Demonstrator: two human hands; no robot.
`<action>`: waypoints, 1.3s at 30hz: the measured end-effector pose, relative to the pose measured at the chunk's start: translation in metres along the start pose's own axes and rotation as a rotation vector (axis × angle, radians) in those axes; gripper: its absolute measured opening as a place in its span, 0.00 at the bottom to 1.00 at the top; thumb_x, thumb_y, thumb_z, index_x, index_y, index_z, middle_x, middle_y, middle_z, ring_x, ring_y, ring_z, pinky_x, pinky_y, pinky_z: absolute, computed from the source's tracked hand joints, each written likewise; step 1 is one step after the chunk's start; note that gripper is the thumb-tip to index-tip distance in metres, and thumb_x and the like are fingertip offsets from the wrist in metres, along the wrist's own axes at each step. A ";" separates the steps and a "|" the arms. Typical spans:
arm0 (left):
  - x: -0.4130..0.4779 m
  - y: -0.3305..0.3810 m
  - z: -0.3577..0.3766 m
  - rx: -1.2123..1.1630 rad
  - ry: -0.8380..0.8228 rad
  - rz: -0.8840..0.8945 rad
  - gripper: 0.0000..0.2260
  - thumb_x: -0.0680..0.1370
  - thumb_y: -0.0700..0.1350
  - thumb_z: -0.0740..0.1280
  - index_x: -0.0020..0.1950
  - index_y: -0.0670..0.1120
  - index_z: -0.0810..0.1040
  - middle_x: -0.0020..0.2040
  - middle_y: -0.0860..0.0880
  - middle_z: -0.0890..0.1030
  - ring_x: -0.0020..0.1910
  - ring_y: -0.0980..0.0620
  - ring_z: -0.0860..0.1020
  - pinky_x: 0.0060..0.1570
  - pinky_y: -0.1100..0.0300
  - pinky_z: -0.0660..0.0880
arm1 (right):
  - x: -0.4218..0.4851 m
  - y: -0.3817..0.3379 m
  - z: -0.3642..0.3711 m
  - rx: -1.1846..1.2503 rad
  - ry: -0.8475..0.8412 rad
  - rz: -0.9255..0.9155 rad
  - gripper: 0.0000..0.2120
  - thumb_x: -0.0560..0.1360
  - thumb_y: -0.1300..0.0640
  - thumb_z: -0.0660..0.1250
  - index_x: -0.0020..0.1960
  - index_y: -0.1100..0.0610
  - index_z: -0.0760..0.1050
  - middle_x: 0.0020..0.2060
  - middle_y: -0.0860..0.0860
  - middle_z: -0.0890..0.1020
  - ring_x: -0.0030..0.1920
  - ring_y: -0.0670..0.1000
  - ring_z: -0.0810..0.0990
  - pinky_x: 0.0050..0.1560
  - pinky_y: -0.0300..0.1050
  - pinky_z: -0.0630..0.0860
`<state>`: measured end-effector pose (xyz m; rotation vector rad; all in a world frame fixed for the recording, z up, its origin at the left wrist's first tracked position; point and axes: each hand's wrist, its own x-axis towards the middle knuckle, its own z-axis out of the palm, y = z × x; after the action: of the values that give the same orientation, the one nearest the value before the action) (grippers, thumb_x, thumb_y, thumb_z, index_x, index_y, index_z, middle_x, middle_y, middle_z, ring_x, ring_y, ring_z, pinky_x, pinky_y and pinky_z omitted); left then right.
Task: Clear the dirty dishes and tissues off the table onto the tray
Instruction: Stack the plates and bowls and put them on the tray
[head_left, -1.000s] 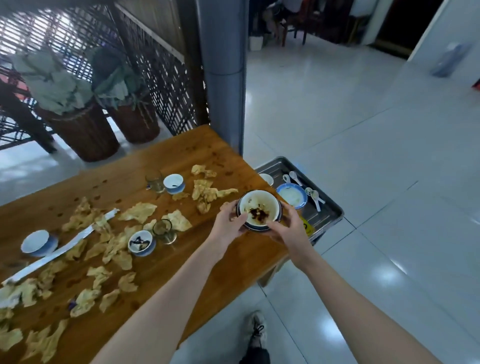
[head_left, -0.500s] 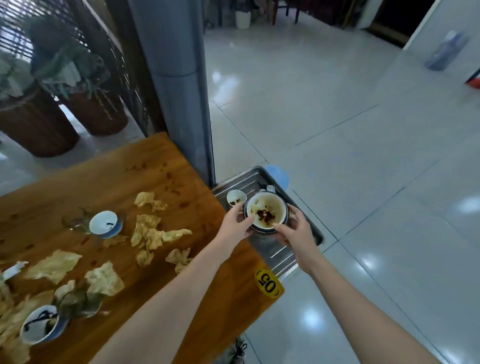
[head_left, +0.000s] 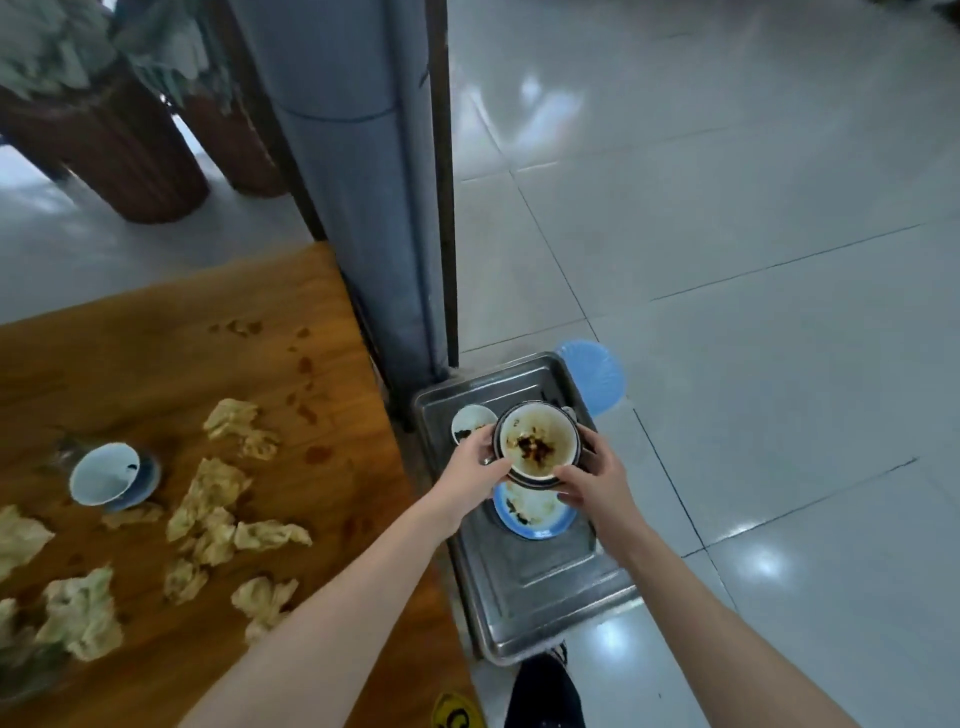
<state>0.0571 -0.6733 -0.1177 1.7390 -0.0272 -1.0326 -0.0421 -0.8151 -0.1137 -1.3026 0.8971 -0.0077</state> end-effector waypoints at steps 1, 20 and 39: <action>0.012 0.001 0.004 -0.015 0.017 -0.008 0.17 0.79 0.39 0.65 0.65 0.53 0.70 0.63 0.50 0.78 0.59 0.52 0.77 0.48 0.65 0.74 | 0.017 -0.001 -0.004 -0.008 -0.029 0.010 0.27 0.71 0.68 0.67 0.66 0.48 0.69 0.58 0.51 0.79 0.56 0.55 0.79 0.42 0.43 0.77; 0.222 -0.052 0.050 -0.154 0.253 -0.282 0.22 0.76 0.35 0.65 0.67 0.51 0.69 0.61 0.50 0.78 0.59 0.53 0.75 0.63 0.51 0.73 | 0.265 0.062 -0.028 -0.204 -0.292 0.207 0.30 0.71 0.72 0.66 0.66 0.47 0.65 0.58 0.50 0.75 0.54 0.50 0.77 0.37 0.39 0.78; 0.246 -0.066 0.057 0.084 0.181 -0.503 0.32 0.79 0.43 0.63 0.78 0.44 0.49 0.71 0.42 0.67 0.67 0.44 0.69 0.62 0.53 0.68 | 0.294 0.098 -0.028 -0.467 -0.317 0.135 0.33 0.70 0.68 0.70 0.70 0.51 0.64 0.65 0.54 0.71 0.65 0.50 0.71 0.60 0.60 0.74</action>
<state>0.1454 -0.8048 -0.3256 1.9595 0.5110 -1.2372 0.0945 -0.9482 -0.3600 -1.6135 0.7322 0.5270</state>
